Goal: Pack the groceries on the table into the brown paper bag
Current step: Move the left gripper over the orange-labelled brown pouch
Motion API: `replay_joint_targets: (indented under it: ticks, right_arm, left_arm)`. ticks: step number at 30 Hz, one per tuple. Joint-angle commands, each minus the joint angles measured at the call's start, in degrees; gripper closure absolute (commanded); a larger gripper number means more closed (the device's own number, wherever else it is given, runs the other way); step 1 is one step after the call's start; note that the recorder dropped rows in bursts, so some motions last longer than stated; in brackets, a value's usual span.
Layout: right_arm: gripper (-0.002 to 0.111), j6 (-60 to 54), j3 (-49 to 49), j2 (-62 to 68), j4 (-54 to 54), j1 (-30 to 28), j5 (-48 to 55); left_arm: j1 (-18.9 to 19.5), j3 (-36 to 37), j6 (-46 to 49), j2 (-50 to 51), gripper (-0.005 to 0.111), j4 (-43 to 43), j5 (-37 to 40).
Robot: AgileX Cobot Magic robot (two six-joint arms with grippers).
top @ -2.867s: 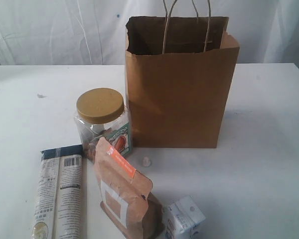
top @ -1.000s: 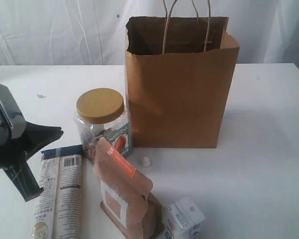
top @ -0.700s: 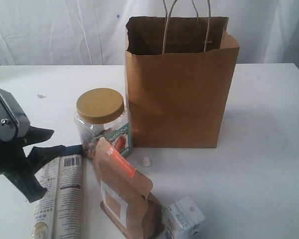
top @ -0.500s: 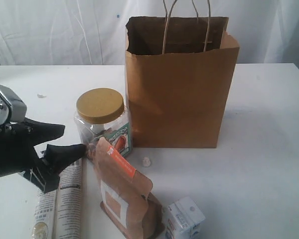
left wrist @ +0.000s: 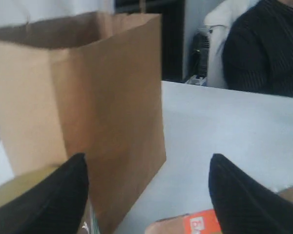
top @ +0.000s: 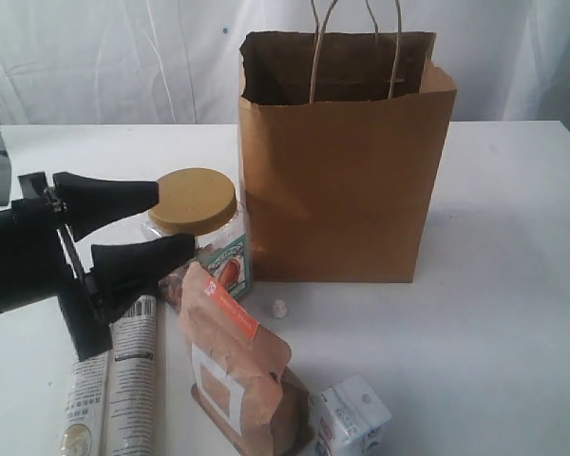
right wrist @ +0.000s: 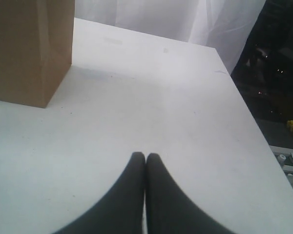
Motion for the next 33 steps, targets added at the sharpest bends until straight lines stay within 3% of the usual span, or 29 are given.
replay_joint_targets:
  ticks: [1,2,4,8,17,19,24,27,29,33]
  right_arm:
    - [0.108,0.00,0.32,-0.13,-0.05,-0.32,-0.74]
    - [0.108,0.00,0.32,-0.13,-0.05,-0.32,-0.74]
    - [0.108,0.00,0.32,-0.13,-0.05,-0.32,-0.74]
    - [0.108,0.00,0.32,-0.13,-0.05,-0.32,-0.74]
    - [0.108,0.00,0.32,-0.13,-0.05,-0.32,-0.74]
    - [0.108,0.00,0.32,-0.13,-0.05,-0.32,-0.74]
    - [0.108,0.00,0.32,-0.13,-0.05,-0.32,-0.74]
    - [0.108,0.00,0.32,-0.13,-0.05,-0.32,-0.74]
    - [0.108,0.00,0.32,-0.13,-0.05,-0.32,-0.74]
    - [0.108,0.00,0.32,-0.13,-0.05,-0.32,-0.74]
  left_arm:
    - [-0.41,-3.02,-0.11,-0.48,0.035,21.49,6.65]
    - [-0.41,-5.22,-5.98,-0.48,0.035,33.10,11.05]
    - [-0.41,-8.34,-11.45,-0.48,0.035,37.83,12.04]
    - [-2.29,-14.74,-13.30,-0.58,0.035,38.08,12.79]
    - [-18.52,-24.99,-16.14,0.05,0.036,39.70,31.90]
    - [-19.60,-24.79,-16.13,0.05,0.039,39.70,33.86]
    - [-19.99,-24.70,-11.82,0.05,0.057,39.70,49.48]
    - [-19.99,-24.70,-11.43,-0.33,0.083,39.70,58.09]
    - [-19.99,-24.70,-11.43,-0.83,0.107,39.70,60.50]
    - [-19.99,-24.59,-11.41,-1.19,0.106,39.70,68.97]
